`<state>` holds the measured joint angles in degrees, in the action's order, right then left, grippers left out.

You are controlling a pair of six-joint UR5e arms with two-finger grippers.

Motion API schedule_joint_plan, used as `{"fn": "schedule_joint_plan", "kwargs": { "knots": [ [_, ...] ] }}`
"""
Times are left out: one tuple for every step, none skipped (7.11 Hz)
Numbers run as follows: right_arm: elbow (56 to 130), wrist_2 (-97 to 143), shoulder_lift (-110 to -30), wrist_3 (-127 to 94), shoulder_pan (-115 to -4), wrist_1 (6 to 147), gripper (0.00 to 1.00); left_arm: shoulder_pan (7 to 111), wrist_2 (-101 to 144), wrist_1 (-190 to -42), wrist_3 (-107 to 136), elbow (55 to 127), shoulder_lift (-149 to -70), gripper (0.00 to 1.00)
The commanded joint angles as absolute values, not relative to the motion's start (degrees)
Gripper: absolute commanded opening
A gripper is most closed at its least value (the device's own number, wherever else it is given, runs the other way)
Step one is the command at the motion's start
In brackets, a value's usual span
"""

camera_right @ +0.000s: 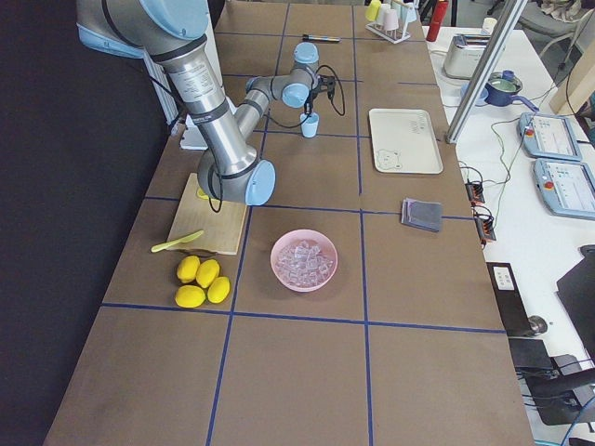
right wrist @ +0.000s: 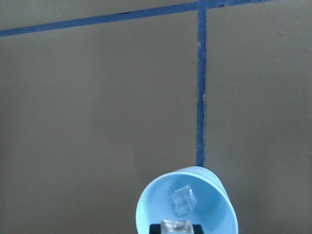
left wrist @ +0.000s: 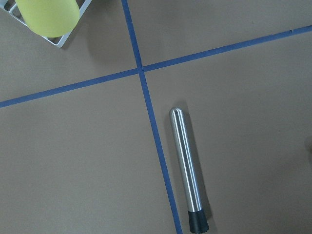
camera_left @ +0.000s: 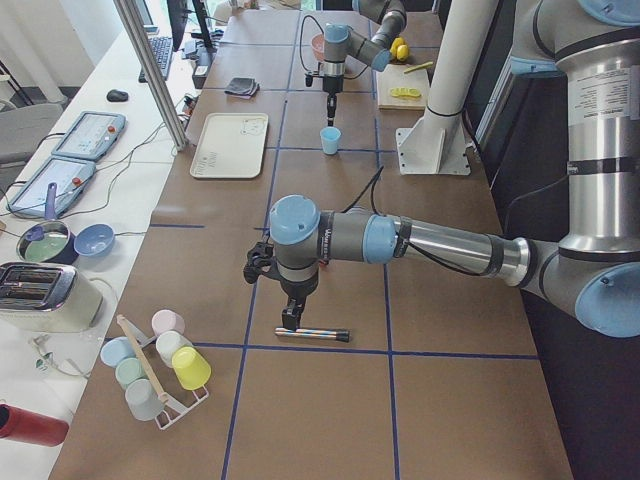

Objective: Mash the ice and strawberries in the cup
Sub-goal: 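Carry the ice cube with the right gripper over the cup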

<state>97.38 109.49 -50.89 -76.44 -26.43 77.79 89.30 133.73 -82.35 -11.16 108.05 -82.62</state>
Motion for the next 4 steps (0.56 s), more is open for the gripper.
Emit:
{"fn": "schedule_joint_plan", "kwargs": {
  "knots": [
    [96.5,108.2,-50.0,-76.6,-25.8,77.8,0.70,89.3,134.6,-82.4,-11.2,108.2,-82.2,1.00],
    [96.6,108.2,-49.8,-76.7,-25.8,77.8,0.76,89.3,134.6,-82.4,-11.2,108.2,-82.2,1.00],
    [96.5,108.2,-49.9,-76.6,-25.8,77.8,0.85,89.3,134.6,-82.4,-11.2,108.2,-82.1,1.00],
    [96.9,108.5,-49.9,-76.6,-26.0,78.0,0.83,89.3,134.6,-82.4,-11.2,108.3,-82.1,1.00]
  ]
}}
